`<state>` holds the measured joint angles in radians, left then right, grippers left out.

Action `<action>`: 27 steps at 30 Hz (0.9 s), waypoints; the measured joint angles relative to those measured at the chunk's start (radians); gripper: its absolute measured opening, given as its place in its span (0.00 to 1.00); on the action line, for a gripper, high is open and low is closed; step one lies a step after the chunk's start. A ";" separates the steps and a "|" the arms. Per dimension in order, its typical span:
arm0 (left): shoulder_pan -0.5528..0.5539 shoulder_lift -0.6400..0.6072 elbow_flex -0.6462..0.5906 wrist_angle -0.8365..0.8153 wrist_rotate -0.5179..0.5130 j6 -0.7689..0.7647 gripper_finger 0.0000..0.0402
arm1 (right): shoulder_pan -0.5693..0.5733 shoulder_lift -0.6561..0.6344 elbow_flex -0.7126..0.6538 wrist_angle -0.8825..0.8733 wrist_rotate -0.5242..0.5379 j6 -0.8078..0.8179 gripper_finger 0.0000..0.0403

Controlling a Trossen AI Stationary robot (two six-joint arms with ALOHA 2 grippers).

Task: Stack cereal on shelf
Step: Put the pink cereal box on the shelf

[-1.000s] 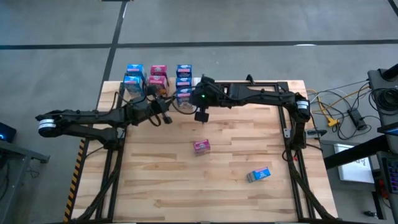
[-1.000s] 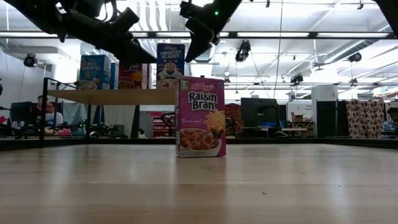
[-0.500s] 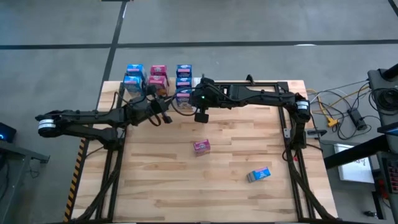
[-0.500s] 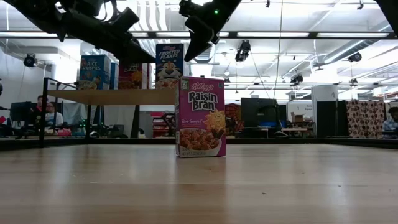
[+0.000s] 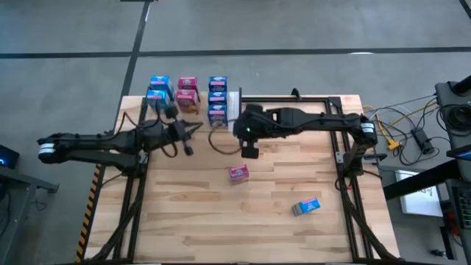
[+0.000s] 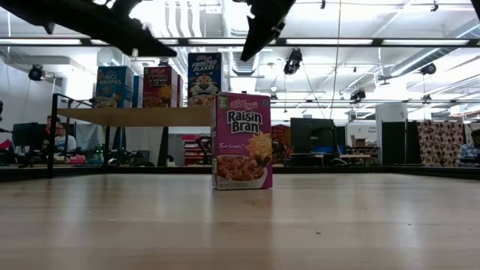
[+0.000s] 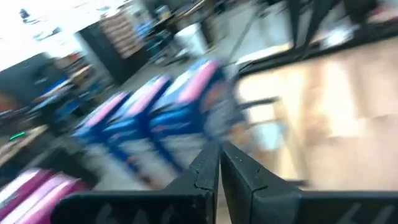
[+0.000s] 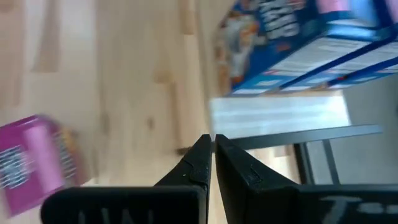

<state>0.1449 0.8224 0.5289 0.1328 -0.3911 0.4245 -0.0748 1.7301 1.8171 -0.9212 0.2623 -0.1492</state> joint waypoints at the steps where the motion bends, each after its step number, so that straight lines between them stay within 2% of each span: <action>1: -0.019 -0.008 0.000 -0.003 0.027 -0.010 0.00 | 0.015 -0.008 -0.011 -0.001 0.000 0.004 0.03; 3: -0.062 -0.014 0.000 -0.003 0.059 -0.037 0.00 | 0.047 -0.025 -0.045 0.012 0.000 0.010 0.03; 7: -0.164 0.000 0.000 -0.007 0.061 -0.078 0.00 | 0.105 -0.074 -0.152 0.062 0.000 0.025 0.03; 12: -0.272 0.045 0.008 -0.004 0.062 -0.133 0.00 | 0.151 -0.168 -0.340 0.213 0.000 0.024 0.03; 18: -0.324 0.124 0.089 -0.041 0.063 -0.265 0.00 | 0.169 -0.286 -0.543 0.398 0.000 -0.028 0.03; 22: -0.323 0.191 0.204 -0.208 0.062 -0.381 0.03 | 0.168 -0.368 -0.658 0.550 -0.002 -0.090 0.03; 27: -0.324 0.275 0.350 -0.430 0.062 -0.483 0.15 | 0.169 -0.477 -0.770 0.738 -0.012 -0.175 0.03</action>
<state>-0.1788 1.0978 0.8784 -0.2974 -0.3286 -0.0584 0.0940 1.2529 1.0471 -0.1832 0.2501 -0.3246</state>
